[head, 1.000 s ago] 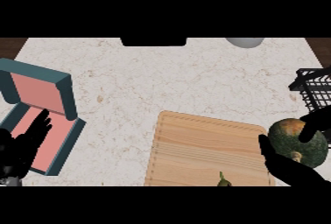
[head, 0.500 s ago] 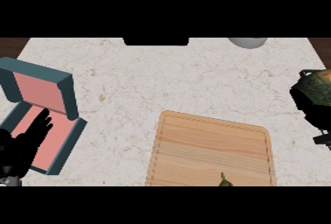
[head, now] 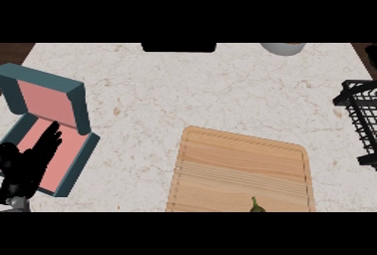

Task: Pick the squash from the cutting board and place it in the tiered basket

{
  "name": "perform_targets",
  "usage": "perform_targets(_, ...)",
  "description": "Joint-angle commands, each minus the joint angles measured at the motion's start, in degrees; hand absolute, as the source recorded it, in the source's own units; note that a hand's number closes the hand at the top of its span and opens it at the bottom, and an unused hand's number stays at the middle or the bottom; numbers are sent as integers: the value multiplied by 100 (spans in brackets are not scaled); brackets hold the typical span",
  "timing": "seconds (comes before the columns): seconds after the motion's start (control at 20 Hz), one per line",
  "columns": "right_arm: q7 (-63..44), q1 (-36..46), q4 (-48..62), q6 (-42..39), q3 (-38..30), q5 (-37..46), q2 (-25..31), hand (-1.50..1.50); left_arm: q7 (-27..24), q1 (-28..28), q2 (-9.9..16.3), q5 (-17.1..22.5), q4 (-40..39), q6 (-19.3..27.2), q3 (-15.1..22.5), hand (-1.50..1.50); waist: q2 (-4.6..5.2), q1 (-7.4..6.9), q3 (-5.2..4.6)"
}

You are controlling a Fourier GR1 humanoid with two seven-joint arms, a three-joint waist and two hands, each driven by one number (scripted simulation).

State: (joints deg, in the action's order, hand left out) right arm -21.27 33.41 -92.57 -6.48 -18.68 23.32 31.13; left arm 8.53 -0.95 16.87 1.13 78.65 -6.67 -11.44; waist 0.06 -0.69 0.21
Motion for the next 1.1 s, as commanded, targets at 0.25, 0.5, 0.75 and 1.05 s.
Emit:
perform_targets(0.25,1655,-108,1112,106,759,2071,1830,150,-88,-139,-51,21,5,-130,58,0,63,-130,-19)
perform_targets(0.5,2465,547,2162,373,1096,2515,2044,150,65,-181,-69,-48,123,-97,94,0,35,-132,-20)
perform_targets(0.75,3255,1097,3028,131,1072,2609,2479,150,-226,-61,-139,-164,-179,0,43,0,28,-62,-24)
perform_targets(1.05,3500,1578,3817,-10,1388,3094,2369,150,-311,27,-161,-183,-297,35,-49,0,22,-46,-25)
